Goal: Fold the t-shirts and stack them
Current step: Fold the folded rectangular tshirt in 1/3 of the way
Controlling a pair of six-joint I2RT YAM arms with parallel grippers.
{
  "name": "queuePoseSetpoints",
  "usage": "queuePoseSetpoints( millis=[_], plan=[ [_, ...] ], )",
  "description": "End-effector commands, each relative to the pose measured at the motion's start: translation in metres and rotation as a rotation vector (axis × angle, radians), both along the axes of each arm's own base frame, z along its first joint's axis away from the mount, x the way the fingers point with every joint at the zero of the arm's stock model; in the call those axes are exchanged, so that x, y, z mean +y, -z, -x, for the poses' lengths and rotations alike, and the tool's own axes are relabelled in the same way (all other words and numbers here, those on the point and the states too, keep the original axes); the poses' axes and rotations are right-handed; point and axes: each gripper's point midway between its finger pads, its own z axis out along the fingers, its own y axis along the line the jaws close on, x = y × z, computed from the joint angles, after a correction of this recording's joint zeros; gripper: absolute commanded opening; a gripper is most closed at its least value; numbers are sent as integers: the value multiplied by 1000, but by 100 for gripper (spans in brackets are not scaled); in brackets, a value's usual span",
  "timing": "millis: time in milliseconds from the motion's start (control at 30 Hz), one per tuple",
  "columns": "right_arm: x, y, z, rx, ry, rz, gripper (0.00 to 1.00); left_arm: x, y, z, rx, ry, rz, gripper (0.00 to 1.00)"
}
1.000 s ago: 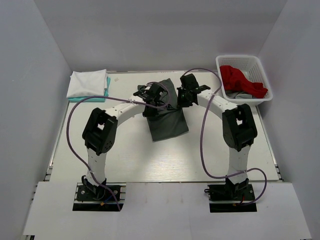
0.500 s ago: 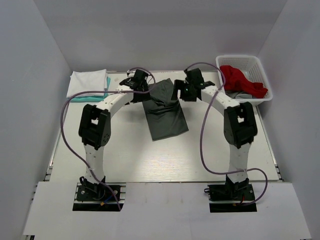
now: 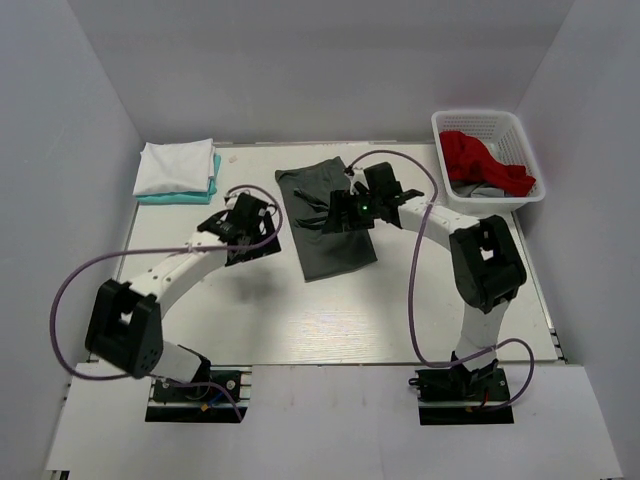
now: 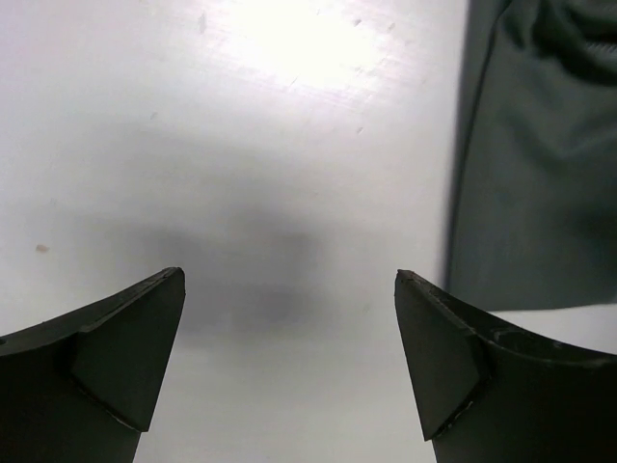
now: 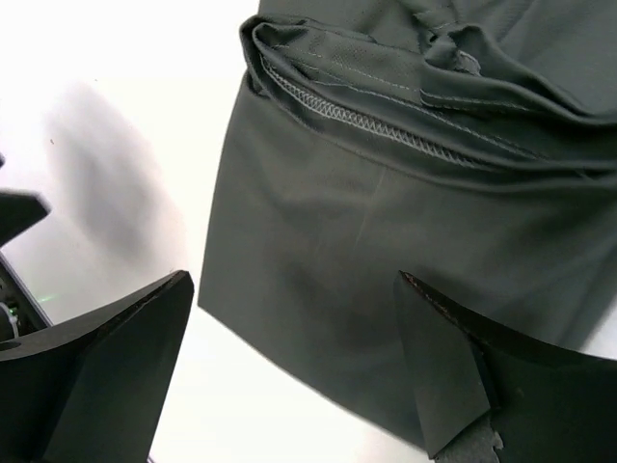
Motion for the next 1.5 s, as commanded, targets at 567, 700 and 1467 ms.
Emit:
queuePoseSetpoints(
  millis=[567, 700, 1467],
  plan=[
    [51, -7, -127, -173, 145, -106, 90, 1, 15, 33, 11, 8, 76, 100],
    [44, -23, -126, -148, 195, -98, 90, -8, 16, 26, 35, 50, 78, 100],
    [-94, 40, -5, 144, 413, 173, 82, -120, 56, -8, 96, 354, 282, 60]
  ],
)
